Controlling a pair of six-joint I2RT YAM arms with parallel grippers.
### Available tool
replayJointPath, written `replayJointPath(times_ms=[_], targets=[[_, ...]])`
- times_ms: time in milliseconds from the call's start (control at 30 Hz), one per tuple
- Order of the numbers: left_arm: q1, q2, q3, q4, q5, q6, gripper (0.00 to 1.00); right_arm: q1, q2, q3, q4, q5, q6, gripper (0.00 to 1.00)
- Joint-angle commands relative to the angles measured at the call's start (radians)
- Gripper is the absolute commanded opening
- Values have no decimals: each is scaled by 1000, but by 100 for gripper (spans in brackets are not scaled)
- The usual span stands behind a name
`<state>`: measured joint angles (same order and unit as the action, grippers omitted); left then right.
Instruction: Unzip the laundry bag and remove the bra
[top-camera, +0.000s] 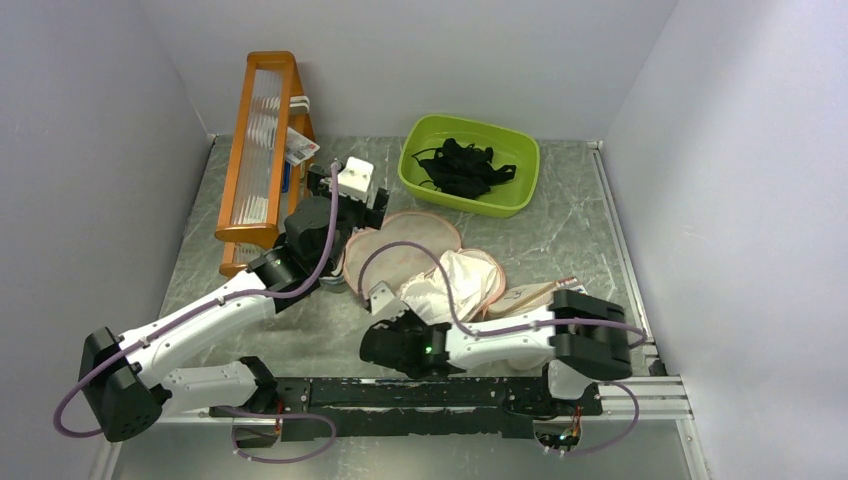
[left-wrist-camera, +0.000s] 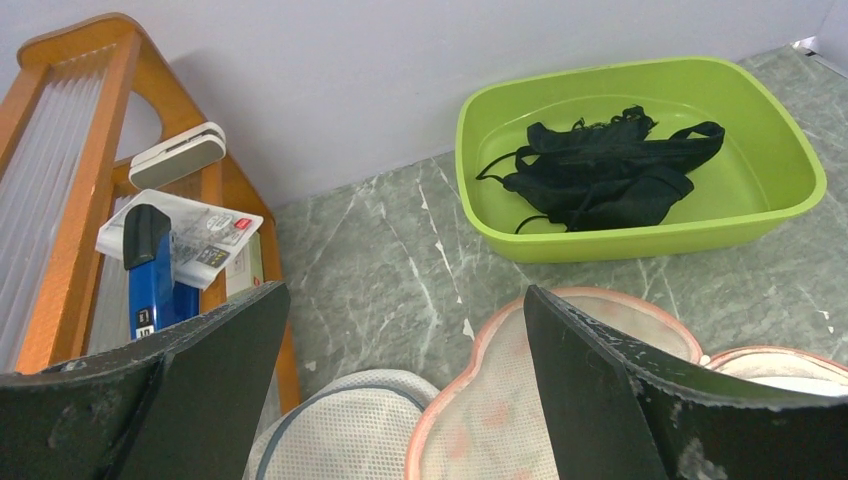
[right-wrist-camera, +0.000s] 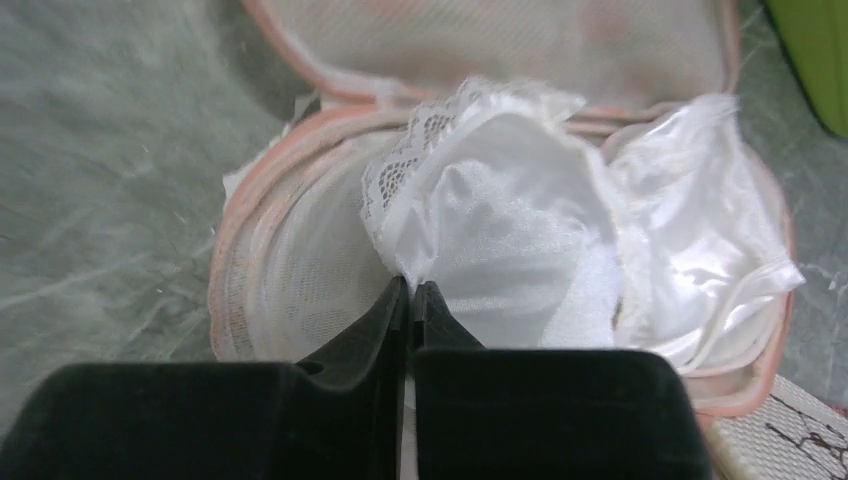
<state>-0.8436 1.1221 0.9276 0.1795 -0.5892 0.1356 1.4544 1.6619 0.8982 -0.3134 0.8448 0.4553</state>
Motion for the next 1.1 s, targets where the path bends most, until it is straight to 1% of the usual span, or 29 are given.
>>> replayJointPath(times_ms=[0,100,167,333,433,567,700,800,1067], targets=[[-6,-1,9,19,-33,10,99,-12,-212,-41,36,88,8,0],[-7,-10,3,25,-37,12,99,-57,-361,-100,111,22,-31,0],[-7,-16,-2,32,-47,14,98,-111,-447,-120,136,-14,-41,0],[-7,-31,-16,47,-63,13,98,-279,-630,-127,139,-113,-52,0],[-7,-31,-19,53,-63,18,99,-355,-696,-106,141,-131,-90,0],[-8,-25,-6,35,-57,17,98,-408,-724,-47,136,-104,-154,0],[-7,-32,-3,36,-64,25,98,-444,-712,44,134,-40,-229,0],[-8,-39,-8,42,-67,26,99,-489,-697,110,150,-23,-281,0],[-7,-33,5,29,-76,34,98,-603,-577,270,261,-41,-350,0]])
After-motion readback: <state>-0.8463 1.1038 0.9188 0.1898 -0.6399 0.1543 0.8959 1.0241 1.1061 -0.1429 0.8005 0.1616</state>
